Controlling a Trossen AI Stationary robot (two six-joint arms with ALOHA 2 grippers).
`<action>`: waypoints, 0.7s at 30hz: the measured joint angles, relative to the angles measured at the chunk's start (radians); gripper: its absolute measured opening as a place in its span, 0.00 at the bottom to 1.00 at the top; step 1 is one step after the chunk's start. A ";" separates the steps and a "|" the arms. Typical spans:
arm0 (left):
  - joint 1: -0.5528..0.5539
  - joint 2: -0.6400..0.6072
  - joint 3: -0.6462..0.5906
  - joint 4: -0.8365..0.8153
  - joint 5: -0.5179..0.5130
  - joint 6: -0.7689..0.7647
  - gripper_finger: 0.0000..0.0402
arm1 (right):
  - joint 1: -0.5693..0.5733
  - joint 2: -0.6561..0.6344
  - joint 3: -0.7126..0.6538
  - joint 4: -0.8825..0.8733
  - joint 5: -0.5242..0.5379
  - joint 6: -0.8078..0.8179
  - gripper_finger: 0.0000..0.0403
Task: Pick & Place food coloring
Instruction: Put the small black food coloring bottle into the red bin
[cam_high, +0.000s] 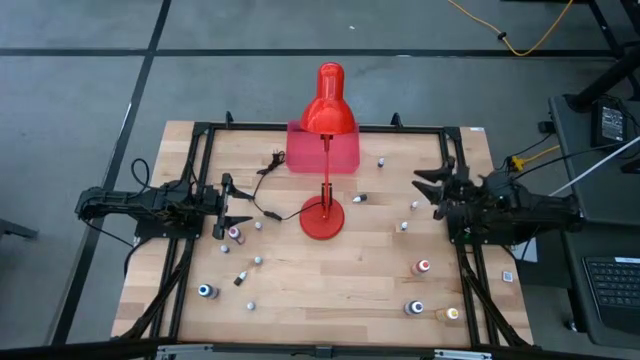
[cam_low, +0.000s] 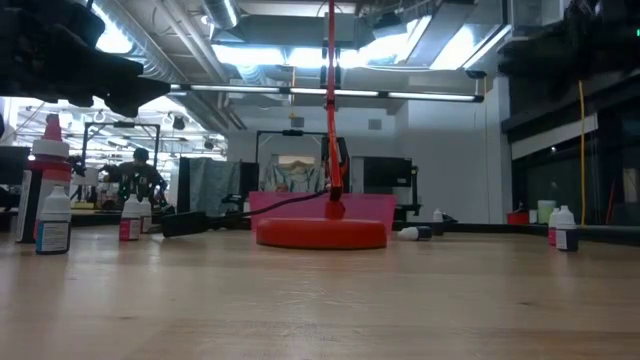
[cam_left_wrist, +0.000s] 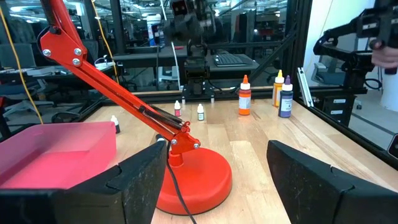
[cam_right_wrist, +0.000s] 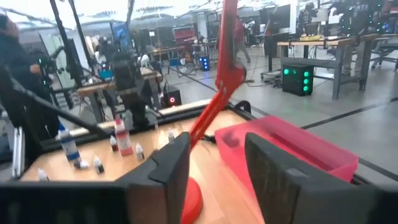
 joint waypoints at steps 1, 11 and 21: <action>0.000 0.000 0.000 0.000 0.000 0.000 0.68 | 0.000 0.021 0.030 -0.008 0.007 0.014 0.43; 0.000 0.000 0.000 0.000 0.000 0.000 0.68 | 0.000 0.280 0.390 -0.182 0.153 -0.005 0.53; 0.000 0.000 0.000 0.000 0.000 0.000 0.67 | -0.002 0.566 0.788 -0.446 0.433 -0.029 0.53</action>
